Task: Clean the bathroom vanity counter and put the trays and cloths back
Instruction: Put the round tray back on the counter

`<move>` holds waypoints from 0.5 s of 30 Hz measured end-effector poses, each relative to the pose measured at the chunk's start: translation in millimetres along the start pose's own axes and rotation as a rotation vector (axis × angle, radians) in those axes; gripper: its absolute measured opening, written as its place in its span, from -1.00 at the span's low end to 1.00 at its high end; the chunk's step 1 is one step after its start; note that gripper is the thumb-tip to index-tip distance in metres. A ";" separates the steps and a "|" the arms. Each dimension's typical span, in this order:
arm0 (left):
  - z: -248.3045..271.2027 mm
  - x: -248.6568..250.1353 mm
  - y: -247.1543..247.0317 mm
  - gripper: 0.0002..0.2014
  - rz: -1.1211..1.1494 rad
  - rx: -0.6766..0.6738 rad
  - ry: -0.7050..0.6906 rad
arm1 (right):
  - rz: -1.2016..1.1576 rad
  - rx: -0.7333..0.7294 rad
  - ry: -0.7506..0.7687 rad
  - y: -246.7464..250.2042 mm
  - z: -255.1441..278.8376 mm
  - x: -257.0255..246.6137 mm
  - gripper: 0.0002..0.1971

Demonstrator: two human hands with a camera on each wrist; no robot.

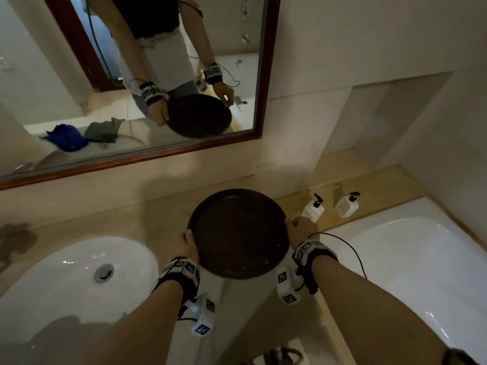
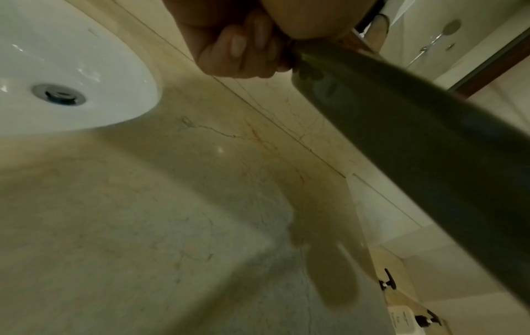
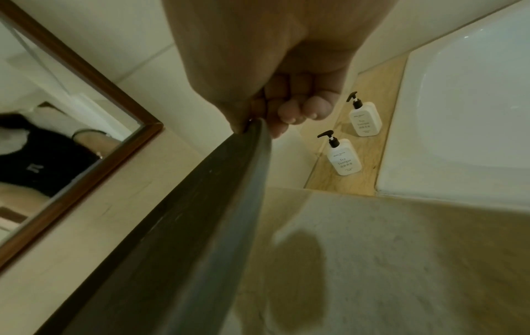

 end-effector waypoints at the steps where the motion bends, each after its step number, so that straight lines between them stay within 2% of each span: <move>1: -2.9 1.5 -3.1 -0.60 0.017 0.000 0.013 | 0.028 -0.010 0.017 0.9 -7.0 -3.8 -0.63; 4: -14.8 9.6 -10.9 -0.62 0.081 -0.013 0.054 | 0.084 -0.053 0.059 4.4 -25.5 -20.1 -0.61; 15: -86.6 27.7 -51.7 -0.63 -0.028 -0.117 0.206 | 0.073 -0.152 0.059 -10.3 -114.7 -59.9 -0.74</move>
Point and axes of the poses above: each hand's wrist, its own z-axis away from the middle knuckle, its own y-axis out of the back of the hand, x = y × z, the point moved 2 cm from there along -z, towards the middle knuckle, and after that the axes turned 13 degrees about -y, right-handed, at the moved point
